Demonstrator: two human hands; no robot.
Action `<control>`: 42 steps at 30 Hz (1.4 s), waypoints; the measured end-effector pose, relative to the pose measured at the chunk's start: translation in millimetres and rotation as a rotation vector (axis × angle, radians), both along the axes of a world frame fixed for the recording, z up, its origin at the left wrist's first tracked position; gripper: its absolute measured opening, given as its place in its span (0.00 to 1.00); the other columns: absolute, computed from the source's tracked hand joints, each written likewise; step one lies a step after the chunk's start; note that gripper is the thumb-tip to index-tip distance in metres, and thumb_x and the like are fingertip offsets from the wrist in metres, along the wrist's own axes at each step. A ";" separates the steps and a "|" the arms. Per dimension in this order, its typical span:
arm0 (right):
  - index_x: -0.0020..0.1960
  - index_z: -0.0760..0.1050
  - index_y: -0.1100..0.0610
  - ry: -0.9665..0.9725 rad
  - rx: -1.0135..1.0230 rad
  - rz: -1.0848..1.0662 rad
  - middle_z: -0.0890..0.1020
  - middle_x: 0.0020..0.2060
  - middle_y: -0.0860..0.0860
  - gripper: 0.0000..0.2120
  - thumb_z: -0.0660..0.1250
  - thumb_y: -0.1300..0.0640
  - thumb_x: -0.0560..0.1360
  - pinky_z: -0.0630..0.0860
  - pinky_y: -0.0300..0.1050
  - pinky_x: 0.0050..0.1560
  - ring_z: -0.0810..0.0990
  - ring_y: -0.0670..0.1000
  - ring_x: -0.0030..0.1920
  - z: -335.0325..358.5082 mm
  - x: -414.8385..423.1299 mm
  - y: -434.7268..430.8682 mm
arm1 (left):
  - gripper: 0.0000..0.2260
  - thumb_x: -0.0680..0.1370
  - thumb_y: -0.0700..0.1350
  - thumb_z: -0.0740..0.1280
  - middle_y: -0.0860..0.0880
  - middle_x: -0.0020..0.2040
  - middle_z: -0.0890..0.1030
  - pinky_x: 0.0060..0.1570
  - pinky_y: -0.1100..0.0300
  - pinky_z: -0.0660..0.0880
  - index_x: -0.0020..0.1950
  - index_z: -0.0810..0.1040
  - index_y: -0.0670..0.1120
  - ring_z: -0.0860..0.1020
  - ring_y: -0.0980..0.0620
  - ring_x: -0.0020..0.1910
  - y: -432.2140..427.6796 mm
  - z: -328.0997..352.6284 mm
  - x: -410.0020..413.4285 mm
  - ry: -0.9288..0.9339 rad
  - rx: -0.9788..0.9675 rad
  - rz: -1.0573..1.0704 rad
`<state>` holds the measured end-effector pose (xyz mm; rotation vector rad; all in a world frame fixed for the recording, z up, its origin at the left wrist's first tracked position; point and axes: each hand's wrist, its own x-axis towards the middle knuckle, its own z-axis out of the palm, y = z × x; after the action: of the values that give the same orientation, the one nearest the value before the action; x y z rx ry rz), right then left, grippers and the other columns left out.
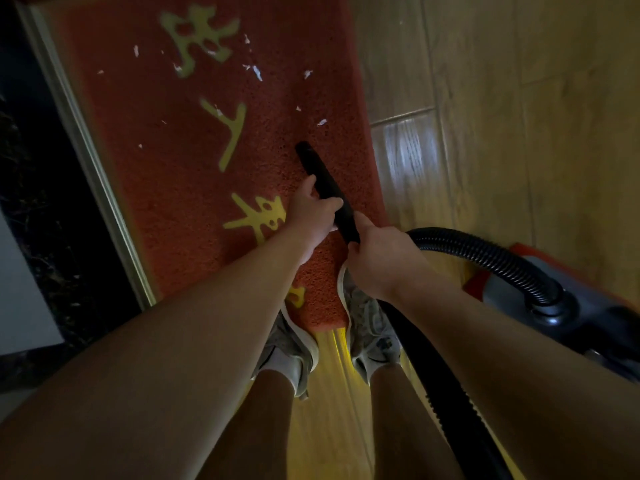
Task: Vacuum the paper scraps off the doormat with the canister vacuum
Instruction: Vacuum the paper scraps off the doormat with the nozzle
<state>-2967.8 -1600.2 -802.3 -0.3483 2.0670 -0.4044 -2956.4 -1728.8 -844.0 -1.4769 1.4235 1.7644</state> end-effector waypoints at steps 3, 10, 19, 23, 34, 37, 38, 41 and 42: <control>0.77 0.60 0.55 -0.001 -0.004 -0.018 0.70 0.34 0.48 0.25 0.56 0.55 0.81 0.67 0.47 0.35 0.70 0.52 0.34 -0.9 -5.2 3.0 | 0.32 0.81 0.33 0.65 0.42 0.74 0.69 0.57 0.48 0.81 0.81 0.58 0.48 0.76 0.43 0.65 3.4 -1.3 -7.5 -0.006 0.008 -0.013; 0.76 0.60 0.55 -0.008 -0.008 -0.074 0.71 0.35 0.49 0.25 0.56 0.55 0.80 0.66 0.46 0.32 0.72 0.51 0.34 -4.2 -17.5 5.5 | 0.33 0.81 0.34 0.65 0.42 0.74 0.70 0.59 0.48 0.80 0.82 0.57 0.49 0.77 0.45 0.63 5.1 -3.5 -24.2 -0.013 0.016 -0.073; 0.77 0.60 0.55 -0.024 -0.009 -0.141 0.74 0.40 0.52 0.24 0.55 0.54 0.81 0.66 0.47 0.35 0.73 0.55 0.38 -3.9 -29.8 8.7 | 0.33 0.80 0.35 0.66 0.42 0.73 0.71 0.58 0.49 0.80 0.82 0.58 0.49 0.77 0.45 0.60 7.4 -1.5 -42.9 -0.015 0.003 -0.131; 0.79 0.57 0.53 -0.028 -0.028 -0.151 0.75 0.41 0.52 0.26 0.55 0.54 0.81 0.66 0.46 0.35 0.73 0.55 0.38 -0.8 -37.2 5.6 | 0.32 0.80 0.35 0.66 0.43 0.73 0.70 0.57 0.50 0.81 0.82 0.58 0.50 0.78 0.45 0.60 3.0 3.6 -51.8 -0.020 -0.002 -0.130; 0.73 0.64 0.53 -0.008 0.014 -0.123 0.74 0.37 0.51 0.20 0.56 0.53 0.81 0.68 0.47 0.33 0.73 0.53 0.34 -3.3 -45.1 -22.7 | 0.33 0.80 0.33 0.67 0.41 0.74 0.69 0.54 0.48 0.82 0.80 0.60 0.51 0.78 0.46 0.55 -28.0 -0.1 -61.4 -0.047 0.027 -0.071; 0.76 0.62 0.53 -0.005 0.021 -0.096 0.74 0.40 0.52 0.22 0.56 0.54 0.82 0.68 0.47 0.37 0.71 0.54 0.35 -1.5 -46.1 -32.2 | 0.33 0.80 0.33 0.66 0.40 0.76 0.67 0.47 0.54 0.83 0.81 0.59 0.51 0.77 0.42 0.62 -38.5 0.5 -60.7 -0.067 0.047 -0.056; 0.76 0.61 0.53 -0.003 0.028 -0.086 0.74 0.40 0.52 0.23 0.56 0.54 0.82 0.68 0.47 0.37 0.70 0.54 0.35 -0.9 -47.0 -35.5 | 0.33 0.80 0.33 0.66 0.40 0.76 0.66 0.46 0.56 0.83 0.81 0.58 0.51 0.76 0.40 0.65 -41.6 -0.1 -60.7 -0.064 0.049 -0.062; 0.76 0.61 0.52 0.012 0.026 -0.096 0.75 0.40 0.52 0.23 0.56 0.54 0.81 0.68 0.47 0.36 0.72 0.56 0.36 -1.9 -49.8 -43.5 | 0.33 0.81 0.34 0.66 0.41 0.76 0.66 0.50 0.54 0.82 0.82 0.57 0.50 0.74 0.40 0.68 -50.0 -0.6 -62.5 -0.034 0.052 -0.077; 0.75 0.62 0.51 0.014 0.018 -0.109 0.76 0.40 0.52 0.22 0.56 0.54 0.81 0.69 0.47 0.36 0.73 0.56 0.36 -2.3 -51.0 -45.4 | 0.33 0.81 0.34 0.65 0.41 0.76 0.66 0.53 0.53 0.82 0.82 0.56 0.50 0.74 0.40 0.68 -52.7 -0.6 -64.6 -0.026 0.054 -0.082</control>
<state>-3018.8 -1645.6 -804.7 -0.2291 2.1079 -0.4489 -3021.0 -1781.5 -844.7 -1.3893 1.3925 1.7144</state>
